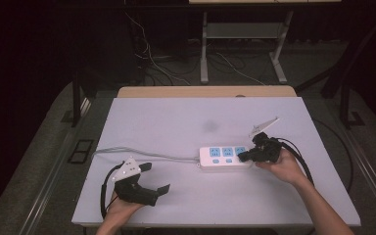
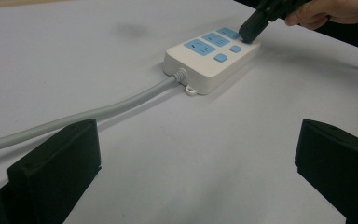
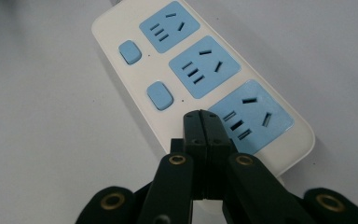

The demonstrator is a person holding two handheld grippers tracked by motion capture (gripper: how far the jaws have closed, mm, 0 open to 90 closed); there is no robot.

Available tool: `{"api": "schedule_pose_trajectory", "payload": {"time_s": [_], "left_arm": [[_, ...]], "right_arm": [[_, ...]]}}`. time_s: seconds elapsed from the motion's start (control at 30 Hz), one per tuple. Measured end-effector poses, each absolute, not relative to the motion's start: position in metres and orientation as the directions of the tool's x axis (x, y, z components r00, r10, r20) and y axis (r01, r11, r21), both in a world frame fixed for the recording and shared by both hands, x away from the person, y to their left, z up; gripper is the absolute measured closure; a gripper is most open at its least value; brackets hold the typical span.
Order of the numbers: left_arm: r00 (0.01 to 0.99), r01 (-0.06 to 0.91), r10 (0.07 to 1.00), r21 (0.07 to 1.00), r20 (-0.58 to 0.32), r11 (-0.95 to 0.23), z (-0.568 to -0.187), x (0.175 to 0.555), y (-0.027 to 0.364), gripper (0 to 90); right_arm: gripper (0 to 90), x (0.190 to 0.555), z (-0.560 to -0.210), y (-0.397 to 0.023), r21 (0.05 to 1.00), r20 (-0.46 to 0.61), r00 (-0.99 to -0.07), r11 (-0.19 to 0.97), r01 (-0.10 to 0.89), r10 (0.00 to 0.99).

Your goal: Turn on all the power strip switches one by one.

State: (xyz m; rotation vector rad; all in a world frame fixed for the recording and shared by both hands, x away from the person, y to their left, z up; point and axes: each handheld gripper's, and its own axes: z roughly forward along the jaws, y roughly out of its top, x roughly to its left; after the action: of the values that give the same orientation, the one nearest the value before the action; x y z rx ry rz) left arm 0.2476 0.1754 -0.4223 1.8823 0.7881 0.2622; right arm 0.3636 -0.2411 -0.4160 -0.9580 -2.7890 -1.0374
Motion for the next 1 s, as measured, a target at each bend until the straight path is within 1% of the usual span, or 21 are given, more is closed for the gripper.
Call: {"api": "schedule_pose_trajectory", "payload": {"time_s": [0.17,0.4,0.8,1.0], "left_arm": [[0.760,0.402,0.628,0.881,-0.168,-0.251,-0.423,0.248,0.176,0.0],[0.761,0.403,0.626,0.879,-0.169,-0.253,-0.423,0.248,0.175,0.0],[0.763,0.402,0.624,0.879,-0.167,-0.257,-0.423,0.248,0.175,0.0],[0.763,0.403,0.624,0.879,-0.168,-0.255,-0.422,0.247,0.175,0.0]], "right_arm": [[90.0,0.363,-0.416,-0.242,0.595,0.239,-0.814,0.583,0.553,0.529],[90.0,0.362,-0.413,-0.242,0.580,0.216,-0.822,0.607,0.542,0.528],[90.0,0.362,-0.398,-0.245,0.588,0.228,-0.824,0.601,0.541,0.518],[90.0,0.365,-0.387,-0.237,0.596,0.218,-0.832,0.606,0.527,0.509]]}}
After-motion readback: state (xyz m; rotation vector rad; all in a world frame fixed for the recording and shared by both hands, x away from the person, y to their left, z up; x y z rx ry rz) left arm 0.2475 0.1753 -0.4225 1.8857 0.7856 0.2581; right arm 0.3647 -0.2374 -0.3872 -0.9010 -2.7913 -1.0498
